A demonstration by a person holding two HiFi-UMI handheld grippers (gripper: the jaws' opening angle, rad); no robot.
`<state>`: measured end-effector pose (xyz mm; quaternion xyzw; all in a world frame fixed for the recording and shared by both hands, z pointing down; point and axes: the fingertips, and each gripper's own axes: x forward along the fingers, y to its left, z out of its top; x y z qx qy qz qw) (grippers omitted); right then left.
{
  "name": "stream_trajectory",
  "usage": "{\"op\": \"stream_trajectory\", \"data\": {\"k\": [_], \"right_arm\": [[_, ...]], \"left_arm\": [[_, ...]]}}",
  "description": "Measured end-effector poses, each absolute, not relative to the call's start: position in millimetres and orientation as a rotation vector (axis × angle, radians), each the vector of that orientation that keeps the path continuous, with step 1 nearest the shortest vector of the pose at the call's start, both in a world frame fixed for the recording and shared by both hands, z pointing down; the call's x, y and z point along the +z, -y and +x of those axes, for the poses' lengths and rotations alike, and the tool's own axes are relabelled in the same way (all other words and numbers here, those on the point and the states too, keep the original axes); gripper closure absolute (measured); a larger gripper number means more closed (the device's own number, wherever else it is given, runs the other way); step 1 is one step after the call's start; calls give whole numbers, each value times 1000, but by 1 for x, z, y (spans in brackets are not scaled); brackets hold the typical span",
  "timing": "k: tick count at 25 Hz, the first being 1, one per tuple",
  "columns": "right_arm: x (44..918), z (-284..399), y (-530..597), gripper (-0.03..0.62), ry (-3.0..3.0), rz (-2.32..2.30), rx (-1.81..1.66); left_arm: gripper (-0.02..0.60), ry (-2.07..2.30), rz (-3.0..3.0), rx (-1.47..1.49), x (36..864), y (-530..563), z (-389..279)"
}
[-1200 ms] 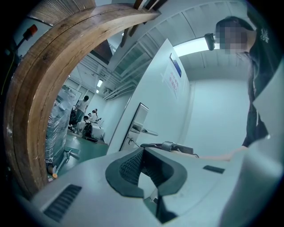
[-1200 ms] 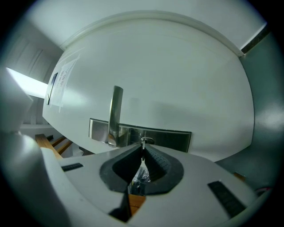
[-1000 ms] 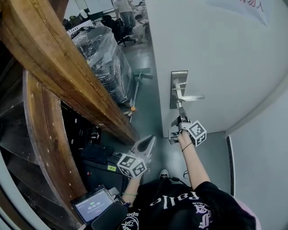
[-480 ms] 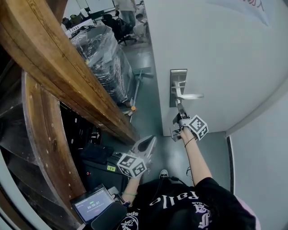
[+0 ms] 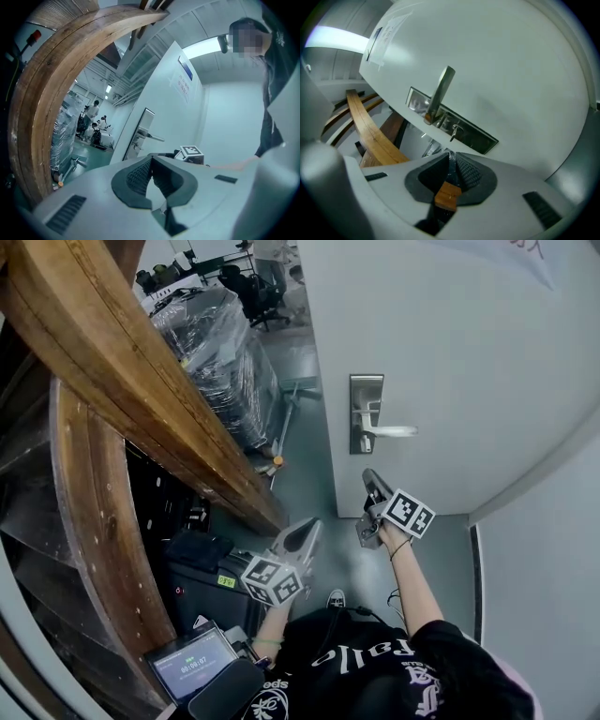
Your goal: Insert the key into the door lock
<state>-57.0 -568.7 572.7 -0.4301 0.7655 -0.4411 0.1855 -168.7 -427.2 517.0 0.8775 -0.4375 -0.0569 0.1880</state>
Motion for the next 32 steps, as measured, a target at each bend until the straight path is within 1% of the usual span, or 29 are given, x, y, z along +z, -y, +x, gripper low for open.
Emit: {"op": "stream_trajectory", "data": {"k": [10, 20, 26, 32], "right_arm": [[523, -25, 446, 559, -2448, -1081, -1049], [520, 12, 313, 559, -2568, -969, -1082], [522, 29, 248, 559, -2611, -925, -1089], [521, 33, 206, 559, -2600, -890, -1107]], "left_arm": [[577, 1245, 2468, -185, 512, 381, -113], [577, 1284, 2440, -234, 509, 281, -45], [577, 1327, 2402, -218, 517, 211, -24], [577, 1361, 2396, -191, 517, 166, -23]]}}
